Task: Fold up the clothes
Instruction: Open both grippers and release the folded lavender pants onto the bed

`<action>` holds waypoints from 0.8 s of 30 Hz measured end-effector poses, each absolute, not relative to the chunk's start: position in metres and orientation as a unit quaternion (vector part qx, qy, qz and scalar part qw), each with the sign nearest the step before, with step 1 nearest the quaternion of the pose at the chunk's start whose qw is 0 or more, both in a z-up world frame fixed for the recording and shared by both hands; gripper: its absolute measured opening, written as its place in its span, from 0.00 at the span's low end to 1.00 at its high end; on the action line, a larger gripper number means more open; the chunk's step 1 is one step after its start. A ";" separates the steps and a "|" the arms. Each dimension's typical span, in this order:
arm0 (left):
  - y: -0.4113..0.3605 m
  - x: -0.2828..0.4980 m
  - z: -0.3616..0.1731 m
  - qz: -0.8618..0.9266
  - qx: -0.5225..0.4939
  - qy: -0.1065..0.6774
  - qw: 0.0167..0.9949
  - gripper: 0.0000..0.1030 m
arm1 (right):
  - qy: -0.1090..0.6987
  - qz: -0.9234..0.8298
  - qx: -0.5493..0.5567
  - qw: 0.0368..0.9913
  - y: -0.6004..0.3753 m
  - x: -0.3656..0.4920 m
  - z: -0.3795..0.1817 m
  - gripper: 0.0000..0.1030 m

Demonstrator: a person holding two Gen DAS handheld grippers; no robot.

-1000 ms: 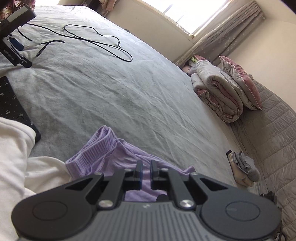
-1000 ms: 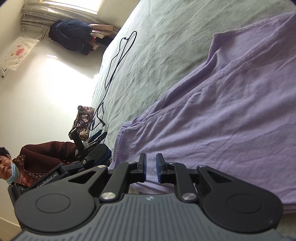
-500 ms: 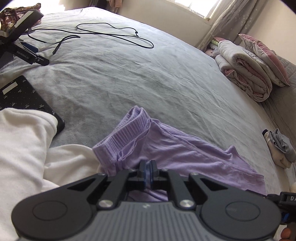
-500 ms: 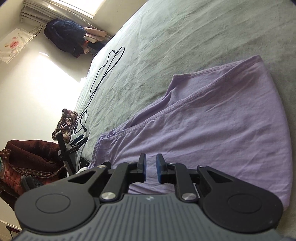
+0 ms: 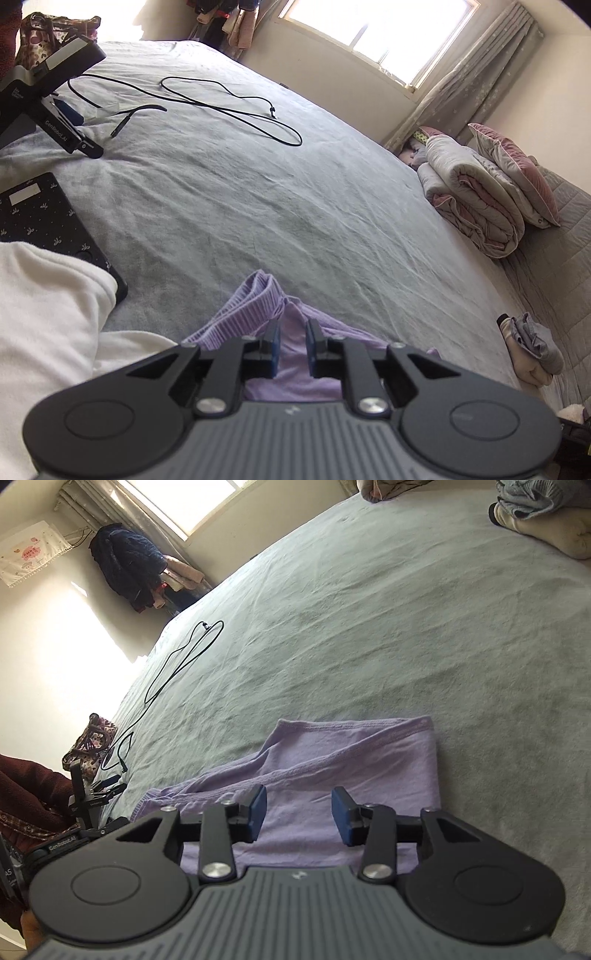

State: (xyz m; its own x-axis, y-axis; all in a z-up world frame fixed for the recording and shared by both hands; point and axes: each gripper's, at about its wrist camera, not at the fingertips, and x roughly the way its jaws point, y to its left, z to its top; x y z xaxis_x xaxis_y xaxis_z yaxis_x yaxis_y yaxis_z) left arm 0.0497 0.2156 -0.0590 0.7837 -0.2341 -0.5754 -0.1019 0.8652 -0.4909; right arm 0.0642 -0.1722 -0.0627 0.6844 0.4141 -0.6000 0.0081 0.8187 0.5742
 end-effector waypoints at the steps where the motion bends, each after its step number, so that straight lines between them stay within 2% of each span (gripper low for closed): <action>1: 0.217 0.051 -0.059 -0.039 -0.263 0.323 0.908 0.14 | 0.376 0.109 0.273 0.879 -0.177 0.065 -0.062 0.43; 6: 0.210 0.066 -0.068 -0.056 -0.247 0.330 0.909 0.13 | 0.357 0.076 0.224 0.903 -0.197 0.062 -0.056 0.51; 9: 0.207 0.074 -0.077 -0.049 -0.238 0.338 0.909 0.13 | 0.351 0.055 0.197 0.914 -0.204 0.061 -0.055 0.52; 16: 0.199 0.086 -0.091 -0.018 -0.211 0.330 0.920 0.12 | 0.374 0.047 0.176 0.909 -0.213 0.068 -0.076 0.53; 17: 0.198 0.088 -0.093 -0.010 -0.202 0.331 0.922 0.10 | 0.376 0.048 0.176 0.908 -0.213 0.070 -0.079 0.53; 18: 0.196 0.090 -0.096 -0.001 -0.191 0.333 0.923 0.03 | 0.376 0.050 0.173 0.909 -0.212 0.071 -0.081 0.53; 24: 0.167 0.084 -0.078 -0.007 -0.150 0.336 0.930 0.06 | 0.375 0.068 0.159 0.911 -0.211 0.071 -0.078 0.51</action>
State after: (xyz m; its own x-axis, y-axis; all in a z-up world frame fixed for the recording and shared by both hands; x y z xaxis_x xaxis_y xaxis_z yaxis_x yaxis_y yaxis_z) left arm 0.0842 0.1675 -0.0785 0.7743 -0.1141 -0.6224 -0.0879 0.9547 -0.2843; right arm 0.0712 -0.2110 -0.0782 0.7090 0.2435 -0.6618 -0.0049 0.9402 0.3406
